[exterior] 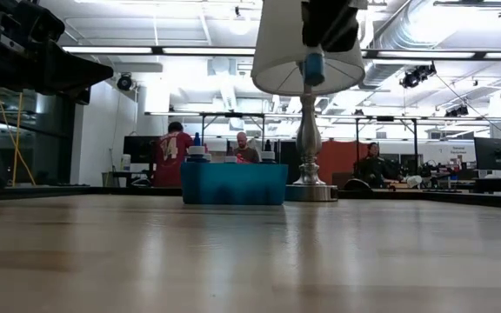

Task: Pick & Place food coloring
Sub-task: Put the small blue food coloring bottle into the blue bin

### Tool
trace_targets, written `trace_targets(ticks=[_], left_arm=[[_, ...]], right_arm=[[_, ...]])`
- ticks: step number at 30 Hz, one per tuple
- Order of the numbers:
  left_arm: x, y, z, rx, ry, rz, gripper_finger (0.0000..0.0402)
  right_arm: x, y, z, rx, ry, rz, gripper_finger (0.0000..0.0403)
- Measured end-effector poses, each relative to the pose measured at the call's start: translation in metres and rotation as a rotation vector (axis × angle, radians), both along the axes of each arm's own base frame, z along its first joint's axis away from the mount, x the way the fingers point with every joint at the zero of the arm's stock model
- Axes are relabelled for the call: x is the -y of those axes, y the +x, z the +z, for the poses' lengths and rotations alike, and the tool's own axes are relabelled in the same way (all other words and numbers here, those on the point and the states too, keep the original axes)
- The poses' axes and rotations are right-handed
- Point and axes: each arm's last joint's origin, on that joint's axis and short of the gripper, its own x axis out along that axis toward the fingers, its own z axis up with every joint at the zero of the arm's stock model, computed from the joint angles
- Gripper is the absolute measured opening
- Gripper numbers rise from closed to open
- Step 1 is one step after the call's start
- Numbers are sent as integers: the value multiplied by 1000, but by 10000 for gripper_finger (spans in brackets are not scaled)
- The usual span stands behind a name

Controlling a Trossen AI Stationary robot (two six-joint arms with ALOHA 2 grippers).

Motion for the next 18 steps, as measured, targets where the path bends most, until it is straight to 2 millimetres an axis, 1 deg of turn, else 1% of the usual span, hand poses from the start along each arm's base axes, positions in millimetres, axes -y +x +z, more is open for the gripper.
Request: trace_targets(ticks=[4, 8, 15, 18], left_arm=[[0, 0, 0, 0, 0, 0, 0], [0, 0, 0, 0, 0, 0, 0], [0, 0, 0, 0, 0, 0, 0], [0, 0, 0, 0, 0, 0, 0]], right_arm=[[12, 4, 4, 8, 41, -57, 50], [27, 12, 3, 31, 58, -132, 52], [48, 43, -17, 117, 98, -233, 52], [59, 57, -22, 150, 96, -269, 53]])
